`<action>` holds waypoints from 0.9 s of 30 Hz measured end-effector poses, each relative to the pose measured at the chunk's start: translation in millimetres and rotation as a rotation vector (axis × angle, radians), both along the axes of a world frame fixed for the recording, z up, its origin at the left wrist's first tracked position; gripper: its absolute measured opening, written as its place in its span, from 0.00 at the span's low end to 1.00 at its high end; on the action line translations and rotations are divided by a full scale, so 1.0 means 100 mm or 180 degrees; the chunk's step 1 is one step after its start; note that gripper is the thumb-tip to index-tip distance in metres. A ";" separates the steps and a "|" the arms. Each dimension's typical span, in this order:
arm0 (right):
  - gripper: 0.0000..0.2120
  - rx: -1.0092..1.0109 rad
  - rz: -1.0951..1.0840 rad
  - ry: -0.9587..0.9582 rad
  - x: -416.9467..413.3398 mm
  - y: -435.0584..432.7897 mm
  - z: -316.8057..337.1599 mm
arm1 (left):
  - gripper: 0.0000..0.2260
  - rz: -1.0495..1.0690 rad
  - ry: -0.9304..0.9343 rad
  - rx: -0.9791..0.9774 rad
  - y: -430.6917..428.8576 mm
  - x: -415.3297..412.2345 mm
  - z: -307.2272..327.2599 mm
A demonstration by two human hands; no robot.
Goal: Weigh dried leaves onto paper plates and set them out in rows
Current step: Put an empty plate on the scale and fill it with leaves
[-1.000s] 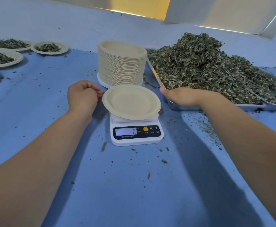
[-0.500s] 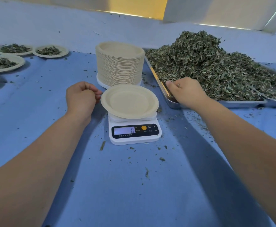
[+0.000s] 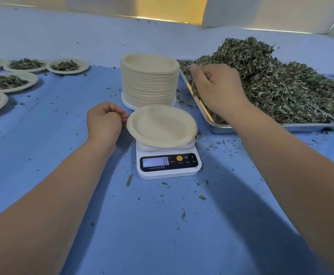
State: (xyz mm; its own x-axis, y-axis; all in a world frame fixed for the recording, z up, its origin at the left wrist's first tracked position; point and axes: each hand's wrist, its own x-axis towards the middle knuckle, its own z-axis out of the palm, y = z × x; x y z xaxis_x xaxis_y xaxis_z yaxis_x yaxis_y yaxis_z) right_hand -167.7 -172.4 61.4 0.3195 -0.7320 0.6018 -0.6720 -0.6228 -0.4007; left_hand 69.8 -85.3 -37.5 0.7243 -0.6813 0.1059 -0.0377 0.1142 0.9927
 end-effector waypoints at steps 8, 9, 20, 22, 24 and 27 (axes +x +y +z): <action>0.21 0.0401 0.0808 0.0804 0.54 0.49 -0.28 | 0.16 -0.0030 0.0012 0.0008 0.01 0.00 0.00; 0.20 0.0465 0.0856 0.0918 0.54 0.50 -0.31 | 0.16 -0.0038 -0.0001 0.0010 0.01 0.00 0.01; 0.19 0.0253 0.0192 0.0133 -0.02 0.14 -0.36 | 0.17 -0.0016 -0.0062 0.0059 -0.01 -0.03 0.00; 0.18 0.0086 -0.0118 0.0447 -0.22 0.05 -0.49 | 0.17 -0.0007 -0.0066 0.0031 0.01 -0.03 0.01; 0.20 -0.0039 -0.0311 0.0748 -0.37 -0.01 -0.60 | 0.17 -0.0012 -0.0077 0.0003 0.02 -0.02 0.02; 0.22 0.0122 -0.0497 0.0753 -0.43 -0.07 -0.69 | 0.17 -0.0026 -0.0069 0.0005 0.04 -0.01 0.00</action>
State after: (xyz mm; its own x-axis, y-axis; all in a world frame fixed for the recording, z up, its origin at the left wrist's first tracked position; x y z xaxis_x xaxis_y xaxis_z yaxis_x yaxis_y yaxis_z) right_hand -211.2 -179.7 -8.0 0.3294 -0.8042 0.4948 -0.8363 -0.4917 -0.2426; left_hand 68.7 -81.7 -37.3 0.7162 -0.6874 0.1204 -0.0584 0.1130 0.9919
